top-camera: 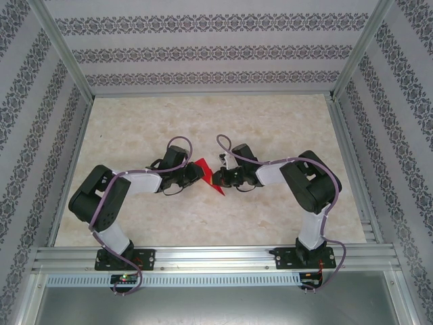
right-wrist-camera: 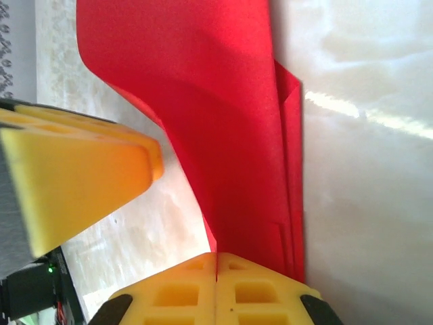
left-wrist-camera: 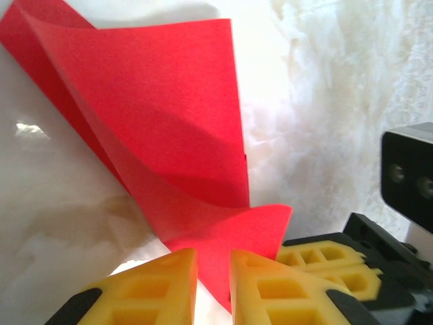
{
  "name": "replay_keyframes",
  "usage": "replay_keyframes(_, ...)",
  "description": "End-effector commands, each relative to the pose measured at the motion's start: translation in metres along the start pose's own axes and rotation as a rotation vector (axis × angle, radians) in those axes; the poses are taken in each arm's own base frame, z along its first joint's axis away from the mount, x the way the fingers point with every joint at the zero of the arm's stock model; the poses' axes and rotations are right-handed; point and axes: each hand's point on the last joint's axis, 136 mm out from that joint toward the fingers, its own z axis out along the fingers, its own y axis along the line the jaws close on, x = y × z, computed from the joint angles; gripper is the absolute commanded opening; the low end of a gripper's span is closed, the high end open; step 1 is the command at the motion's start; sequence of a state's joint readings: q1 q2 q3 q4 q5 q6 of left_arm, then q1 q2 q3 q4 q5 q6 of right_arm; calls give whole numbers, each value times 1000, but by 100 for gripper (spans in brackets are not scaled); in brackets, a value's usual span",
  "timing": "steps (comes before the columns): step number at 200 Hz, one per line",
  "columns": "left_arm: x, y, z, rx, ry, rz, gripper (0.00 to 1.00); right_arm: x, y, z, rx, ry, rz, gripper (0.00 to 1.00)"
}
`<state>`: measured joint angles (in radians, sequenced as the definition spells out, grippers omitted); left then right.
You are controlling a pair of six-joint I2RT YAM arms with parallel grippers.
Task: Fold a paper plane with a square sheet of paper (pick it up from the middle)
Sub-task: Fold the wing for the fifth time at the center of the table.
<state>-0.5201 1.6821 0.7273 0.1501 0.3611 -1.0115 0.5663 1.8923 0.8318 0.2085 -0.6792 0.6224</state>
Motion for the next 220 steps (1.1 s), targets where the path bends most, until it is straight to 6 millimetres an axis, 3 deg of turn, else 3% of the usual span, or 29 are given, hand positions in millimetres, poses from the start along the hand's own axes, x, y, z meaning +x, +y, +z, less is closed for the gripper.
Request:
replay_keyframes(1, -8, -30, -6, 101, -32, 77, 22, -15, 8, -7, -63, -68, 21, 3)
replay_keyframes(90, -6, -34, 2, 135, -11, 84, 21, -28, 17, -20, -182, -129, 117, 1)
replay_keyframes(141, -9, -34, 8, 138, -13, 82, 20, -20, 2, -20, -111, -114, 103, 3)
replay_keyframes(220, -9, -37, 23, 161, 5, 93, 18, -21, -10, -20, -128, -149, 220, 2)
